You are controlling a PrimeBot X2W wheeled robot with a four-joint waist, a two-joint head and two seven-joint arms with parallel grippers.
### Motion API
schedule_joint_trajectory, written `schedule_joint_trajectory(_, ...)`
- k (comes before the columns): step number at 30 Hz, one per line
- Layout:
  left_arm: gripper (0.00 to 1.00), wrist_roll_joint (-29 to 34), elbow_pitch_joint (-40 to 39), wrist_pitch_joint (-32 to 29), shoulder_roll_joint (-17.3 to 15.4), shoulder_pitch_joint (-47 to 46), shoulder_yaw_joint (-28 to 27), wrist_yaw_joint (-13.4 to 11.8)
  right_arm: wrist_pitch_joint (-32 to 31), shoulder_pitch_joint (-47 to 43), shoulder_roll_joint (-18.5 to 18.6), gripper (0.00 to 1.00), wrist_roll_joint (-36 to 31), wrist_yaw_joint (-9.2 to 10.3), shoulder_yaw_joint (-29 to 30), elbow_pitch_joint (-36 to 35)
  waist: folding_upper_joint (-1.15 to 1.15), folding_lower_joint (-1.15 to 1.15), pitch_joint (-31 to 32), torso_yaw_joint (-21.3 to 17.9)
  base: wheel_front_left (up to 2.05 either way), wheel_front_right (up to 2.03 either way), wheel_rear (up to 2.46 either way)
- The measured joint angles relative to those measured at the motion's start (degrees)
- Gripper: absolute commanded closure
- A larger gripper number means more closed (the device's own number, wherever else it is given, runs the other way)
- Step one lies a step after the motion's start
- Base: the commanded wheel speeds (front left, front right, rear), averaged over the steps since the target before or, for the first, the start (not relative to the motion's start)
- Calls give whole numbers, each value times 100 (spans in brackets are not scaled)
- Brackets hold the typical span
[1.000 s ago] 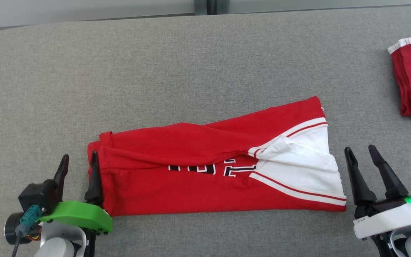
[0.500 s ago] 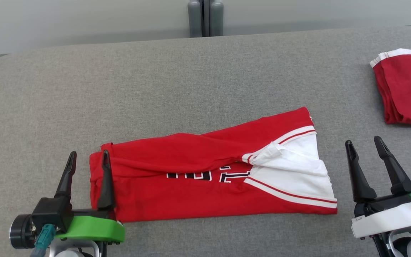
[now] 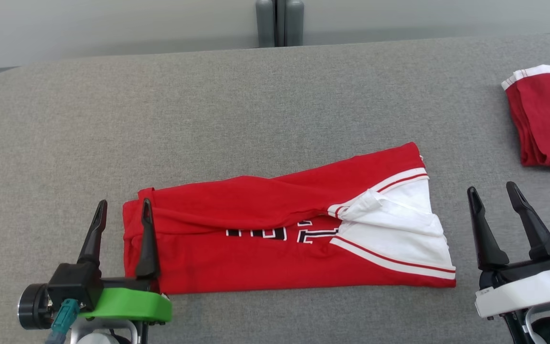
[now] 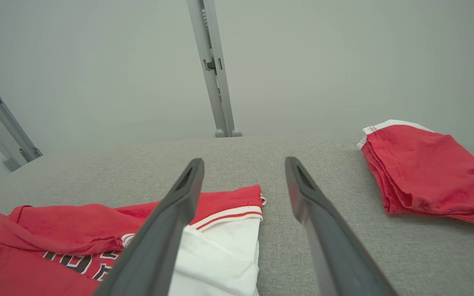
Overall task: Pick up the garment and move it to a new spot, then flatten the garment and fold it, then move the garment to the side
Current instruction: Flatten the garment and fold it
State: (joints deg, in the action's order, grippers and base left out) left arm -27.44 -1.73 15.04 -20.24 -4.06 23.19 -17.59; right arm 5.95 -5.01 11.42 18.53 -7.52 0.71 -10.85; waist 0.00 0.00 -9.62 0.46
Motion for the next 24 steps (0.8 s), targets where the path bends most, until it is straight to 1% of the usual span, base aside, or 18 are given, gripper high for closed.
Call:
schedule_joint_trajectory(4,0,90,-38,0,90,-174,3,51,-91,76,83,0,24,0,25,233,0,0,-136,68,0,0,0)
schedule_joint_trajectory(11,0,293,-113,0,286,-558,-56,218,-29,424,246,0,250,0,-63,1211,0,0,-499,238,0,0,0)
schedule_joint_trajectory(19,0,506,-87,1,526,-765,-250,425,94,994,260,0,549,0,-443,2551,0,0,-871,451,0,0,0)
schedule_joint_trajectory(24,0,642,-67,1,659,-777,-372,546,147,1208,297,0,826,5,-786,2949,0,0,-939,546,0,0,0)
